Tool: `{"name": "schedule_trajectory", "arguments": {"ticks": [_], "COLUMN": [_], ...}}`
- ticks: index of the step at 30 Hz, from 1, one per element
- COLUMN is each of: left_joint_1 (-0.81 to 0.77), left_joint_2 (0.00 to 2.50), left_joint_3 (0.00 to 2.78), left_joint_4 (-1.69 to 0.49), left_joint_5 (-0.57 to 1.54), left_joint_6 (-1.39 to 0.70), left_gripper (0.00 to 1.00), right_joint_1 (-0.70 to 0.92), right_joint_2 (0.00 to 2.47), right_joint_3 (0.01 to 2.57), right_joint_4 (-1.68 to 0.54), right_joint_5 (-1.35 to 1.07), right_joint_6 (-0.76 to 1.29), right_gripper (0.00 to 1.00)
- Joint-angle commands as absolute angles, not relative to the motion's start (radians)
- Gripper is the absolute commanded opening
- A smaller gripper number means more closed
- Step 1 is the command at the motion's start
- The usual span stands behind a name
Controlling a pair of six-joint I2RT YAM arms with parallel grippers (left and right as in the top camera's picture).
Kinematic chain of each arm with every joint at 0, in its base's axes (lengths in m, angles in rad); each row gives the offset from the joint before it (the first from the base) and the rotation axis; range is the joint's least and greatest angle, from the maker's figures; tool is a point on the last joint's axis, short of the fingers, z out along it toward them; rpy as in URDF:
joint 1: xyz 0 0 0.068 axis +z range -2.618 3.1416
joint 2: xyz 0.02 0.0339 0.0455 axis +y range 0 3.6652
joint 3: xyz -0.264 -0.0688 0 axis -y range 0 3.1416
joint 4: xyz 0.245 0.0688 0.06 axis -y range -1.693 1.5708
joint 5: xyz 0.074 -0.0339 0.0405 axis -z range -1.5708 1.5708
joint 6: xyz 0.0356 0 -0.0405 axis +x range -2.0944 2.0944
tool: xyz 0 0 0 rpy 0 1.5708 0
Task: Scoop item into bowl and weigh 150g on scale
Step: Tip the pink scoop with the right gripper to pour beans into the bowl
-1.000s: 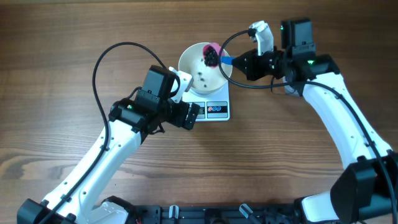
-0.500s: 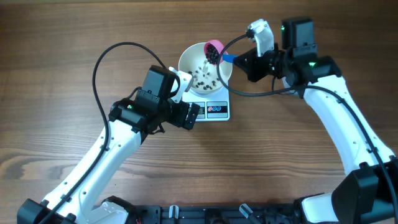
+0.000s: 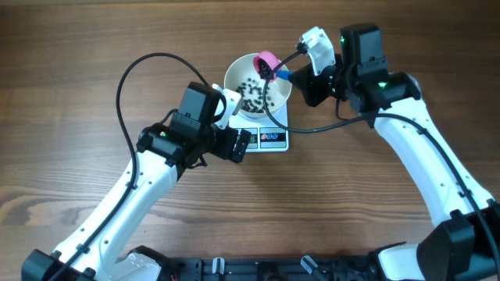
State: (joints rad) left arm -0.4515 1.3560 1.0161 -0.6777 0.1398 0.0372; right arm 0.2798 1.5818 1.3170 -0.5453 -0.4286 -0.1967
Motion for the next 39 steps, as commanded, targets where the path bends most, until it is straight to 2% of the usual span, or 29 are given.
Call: {"name": "schedule_trajectory", "arguments": {"ticks": [1,17,27,39], "left_joint_1": [-0.447,-0.447,-0.447,-0.447], "left_joint_2": [1.347,1.347,1.347,1.347], "left_joint_3": [1.032,1.032,1.032,1.032], "left_joint_4": [-0.677,-0.677,-0.677,-0.677], "left_joint_5": [0.152,0.152,0.152,0.152], "left_joint_6": [0.048,0.048,0.048,0.048], "left_gripper": [1.0,1.0,1.0,1.0], "right_joint_1": [0.284,0.31,0.398,0.399], "right_joint_2": [1.525,1.499,1.499,1.499], "right_joint_3": [1.314,1.314,1.314,1.314], "right_joint_4": [-0.543,-0.559,-0.554,-0.554], "right_joint_5": [-0.414,-0.334,-0.132,-0.211], "right_joint_6": [-0.257,-0.42,-0.45,-0.393], "right_gripper": [0.04,0.04,0.04,0.04]}}
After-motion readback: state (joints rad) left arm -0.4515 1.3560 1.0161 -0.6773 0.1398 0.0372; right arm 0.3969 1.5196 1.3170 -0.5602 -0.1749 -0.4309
